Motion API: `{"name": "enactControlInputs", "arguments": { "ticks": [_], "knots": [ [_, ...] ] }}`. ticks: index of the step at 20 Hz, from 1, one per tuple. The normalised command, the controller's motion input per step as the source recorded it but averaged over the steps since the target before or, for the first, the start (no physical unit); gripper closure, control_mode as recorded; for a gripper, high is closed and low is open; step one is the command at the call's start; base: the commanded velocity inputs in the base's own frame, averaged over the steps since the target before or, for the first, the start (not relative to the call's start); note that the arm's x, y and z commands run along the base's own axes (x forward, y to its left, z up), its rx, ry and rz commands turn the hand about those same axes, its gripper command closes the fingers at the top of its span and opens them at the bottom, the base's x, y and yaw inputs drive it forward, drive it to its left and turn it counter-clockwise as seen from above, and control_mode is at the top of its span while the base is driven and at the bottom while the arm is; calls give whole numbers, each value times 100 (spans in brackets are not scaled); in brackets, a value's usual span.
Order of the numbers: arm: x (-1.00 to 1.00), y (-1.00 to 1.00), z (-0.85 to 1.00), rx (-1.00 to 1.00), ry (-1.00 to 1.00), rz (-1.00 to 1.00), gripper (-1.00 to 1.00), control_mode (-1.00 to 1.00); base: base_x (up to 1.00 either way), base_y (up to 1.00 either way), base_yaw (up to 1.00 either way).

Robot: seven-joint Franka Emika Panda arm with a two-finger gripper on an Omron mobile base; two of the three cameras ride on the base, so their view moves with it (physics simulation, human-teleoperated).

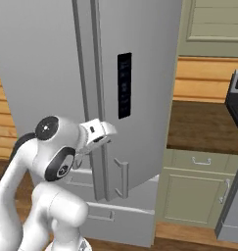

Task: Take the strawberry from the fridge and place it on top of the pancake, located on the dining counter.

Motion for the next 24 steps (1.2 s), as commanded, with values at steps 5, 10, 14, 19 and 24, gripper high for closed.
{"name": "enactControlInputs", "arguments": {
  "ticks": [5, 10, 14, 19, 24],
  "knots": [
    [-49, 87, 57, -45, 8, 0, -100, -100, 0, 0, 0],
    [23, 74, 11, -42, 48, 5, -100, -100, 0, 0, 0],
    [67, 29, -2, -48, 45, 8, -100, -100, 0, 0, 0],
    [47, -2, -36, -21, 14, 7, -100, -100, 0, 0, 0],
    [50, -29, -20, -7, 15, 2, -100, -100, 0, 0, 0]
  ]
}}
